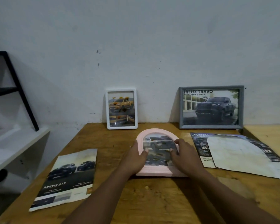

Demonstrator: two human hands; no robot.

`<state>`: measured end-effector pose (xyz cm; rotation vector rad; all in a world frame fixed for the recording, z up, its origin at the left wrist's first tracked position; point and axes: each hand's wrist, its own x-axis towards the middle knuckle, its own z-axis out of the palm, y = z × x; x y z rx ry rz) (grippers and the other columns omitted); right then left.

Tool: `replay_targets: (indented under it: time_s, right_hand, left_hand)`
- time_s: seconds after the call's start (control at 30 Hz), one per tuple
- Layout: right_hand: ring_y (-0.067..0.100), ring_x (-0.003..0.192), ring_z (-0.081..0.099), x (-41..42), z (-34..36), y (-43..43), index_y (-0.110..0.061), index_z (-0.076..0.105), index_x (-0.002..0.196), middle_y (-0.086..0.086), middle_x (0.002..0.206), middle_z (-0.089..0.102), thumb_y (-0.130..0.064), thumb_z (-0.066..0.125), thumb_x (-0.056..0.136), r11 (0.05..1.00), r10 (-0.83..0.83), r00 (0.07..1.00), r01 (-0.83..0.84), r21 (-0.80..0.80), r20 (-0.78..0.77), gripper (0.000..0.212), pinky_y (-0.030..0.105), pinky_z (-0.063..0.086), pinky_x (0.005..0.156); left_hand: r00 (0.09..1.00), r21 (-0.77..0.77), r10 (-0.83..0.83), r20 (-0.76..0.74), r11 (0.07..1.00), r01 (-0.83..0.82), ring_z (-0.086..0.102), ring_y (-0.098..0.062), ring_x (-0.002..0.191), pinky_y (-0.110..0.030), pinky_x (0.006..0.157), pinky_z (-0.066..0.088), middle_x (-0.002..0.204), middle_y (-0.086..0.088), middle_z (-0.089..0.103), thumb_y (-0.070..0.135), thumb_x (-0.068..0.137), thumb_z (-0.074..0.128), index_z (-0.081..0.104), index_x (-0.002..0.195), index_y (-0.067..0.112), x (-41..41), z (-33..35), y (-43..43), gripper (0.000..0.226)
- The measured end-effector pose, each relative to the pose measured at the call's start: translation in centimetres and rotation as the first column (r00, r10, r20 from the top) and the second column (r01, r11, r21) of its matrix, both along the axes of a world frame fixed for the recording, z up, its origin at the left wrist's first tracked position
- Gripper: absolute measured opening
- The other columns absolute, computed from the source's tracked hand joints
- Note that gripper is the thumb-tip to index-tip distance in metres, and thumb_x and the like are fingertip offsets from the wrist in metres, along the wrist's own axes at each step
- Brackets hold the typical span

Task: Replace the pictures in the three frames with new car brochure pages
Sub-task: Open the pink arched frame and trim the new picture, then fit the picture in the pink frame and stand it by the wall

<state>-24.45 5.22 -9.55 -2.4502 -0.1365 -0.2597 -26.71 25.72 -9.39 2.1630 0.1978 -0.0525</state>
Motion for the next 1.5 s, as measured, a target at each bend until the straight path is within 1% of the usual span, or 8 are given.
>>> replay_targets:
  time_s: [0.17, 0.5, 0.7, 0.97, 1.2, 1.33, 1.4, 1.5]
  right_hand:
    - [0.02, 0.117, 0.05, -0.5, -1.5, 0.0, -0.022, 0.047, 0.134, 0.001, 0.13, 0.06, -0.04, 0.054, 0.096, 0.99, -0.009, 0.996, 0.022, -0.141, 0.094, 0.043, 0.037, 0.044, 0.097]
    - [0.02, 0.119, 0.052, -0.7, -0.1, -1.0, -0.023, 0.048, 0.135, 0.001, 0.132, 0.06, -0.035, 0.062, 0.093, 0.993, 0.088, 0.996, -0.087, -0.081, 0.008, 0.046, 0.04, 0.049, 0.097]
    - [0.017, 0.116, 0.057, -3.1, 1.5, -4.9, -0.027, 0.055, 0.129, -0.003, 0.129, 0.062, -0.033, 0.062, 0.092, 0.974, 0.09, 0.995, -0.081, -0.212, 0.033, 0.038, 0.037, 0.05, 0.099]
    - [0.011, 0.093, 0.063, -8.5, 1.6, -12.1, -0.031, 0.058, 0.115, -0.01, 0.098, 0.068, -0.032, 0.062, 0.091, 0.973, 0.017, 1.0, -0.016, -0.229, 0.004, 0.025, 0.032, 0.053, 0.081]
    - [0.009, 0.118, 0.048, -12.6, -0.4, -13.6, -0.038, 0.043, 0.139, -0.013, 0.132, 0.051, -0.055, 0.057, 0.089, 0.952, 0.132, 0.991, -0.13, -0.275, -0.012, 0.055, 0.029, 0.045, 0.098]
    - [0.011, 0.115, 0.055, -12.0, -0.5, -13.6, -0.039, 0.042, 0.138, -0.009, 0.13, 0.061, -0.038, 0.052, 0.097, 0.944, 0.102, 0.995, -0.099, -0.316, -0.007, 0.043, 0.03, 0.048, 0.094]
    - [0.009, 0.101, 0.061, -10.9, 0.2, -13.6, -0.039, 0.048, 0.13, -0.01, 0.113, 0.068, -0.03, 0.051, 0.099, 0.967, 0.058, 0.998, -0.059, -0.25, -0.013, 0.032, 0.031, 0.052, 0.084]
    - [0.01, 0.083, 0.063, -8.6, 3.3, -12.6, -0.025, 0.062, 0.113, -0.002, 0.095, 0.067, -0.019, 0.054, 0.099, 0.983, -0.037, 0.987, 0.063, 0.17, -0.154, 0.017, 0.025, 0.05, 0.067]
  left_hand:
    - [0.992, 0.517, -0.12, -0.031, 0.848, 0.119, -0.015, -0.025, 0.156, -0.045, 0.126, -0.004, 0.171, -0.006, -0.015, 0.053, 0.107, 0.025, -0.008, 0.163, 0.016, 0.3, -2.5, -0.2, 0.075]
    - [0.963, 0.786, -0.266, 0.043, 0.604, 0.132, -0.012, -0.027, 0.157, -0.052, 0.126, -0.005, 0.172, -0.006, -0.006, 0.056, 0.105, 0.017, -0.003, 0.164, 0.021, 1.0, -1.4, -0.9, 0.071]
    - [0.884, 0.679, -0.46, 0.087, 0.677, 0.285, 0.003, -0.022, 0.158, -0.045, 0.127, 0.004, 0.172, 0.0, 0.011, 0.052, 0.107, 0.032, 0.013, 0.163, 0.027, -0.3, -0.5, -6.4, 0.065]
    - [0.791, 0.664, -0.608, 0.069, 0.62, 0.419, 0.009, -0.023, 0.157, -0.041, 0.126, 0.008, 0.169, -0.001, 0.021, 0.043, 0.109, 0.032, 0.02, 0.162, 0.024, -2.8, -1.0, -13.9, 0.058]
    - [0.836, 0.545, -0.544, 0.073, 0.724, 0.424, 0.012, -0.021, 0.157, -0.037, 0.124, 0.015, 0.171, -0.002, 0.016, 0.032, 0.107, 0.041, 0.018, 0.163, 0.029, -3.8, -0.9, -14.1, 0.06]
    - [0.854, 0.439, -0.514, 0.081, 0.788, 0.432, 0.019, -0.025, 0.155, -0.044, 0.124, 0.022, 0.17, -0.003, 0.02, 0.032, 0.107, 0.042, 0.015, 0.162, 0.035, -4.1, -0.6, -13.6, 0.062]
    - [0.875, 0.366, -0.469, 0.117, 0.839, 0.401, 0.025, -0.026, 0.153, -0.048, 0.122, 0.027, 0.168, -0.002, 0.025, 0.032, 0.107, 0.042, 0.016, 0.162, 0.039, -3.9, 0.0, -13.0, 0.061]
    - [0.902, 0.342, -0.392, 0.181, 0.885, 0.316, 0.035, -0.024, 0.147, -0.047, 0.118, 0.036, 0.166, 0.0, 0.03, 0.031, 0.107, 0.043, 0.02, 0.16, 0.04, -2.4, 0.9, -10.9, 0.059]
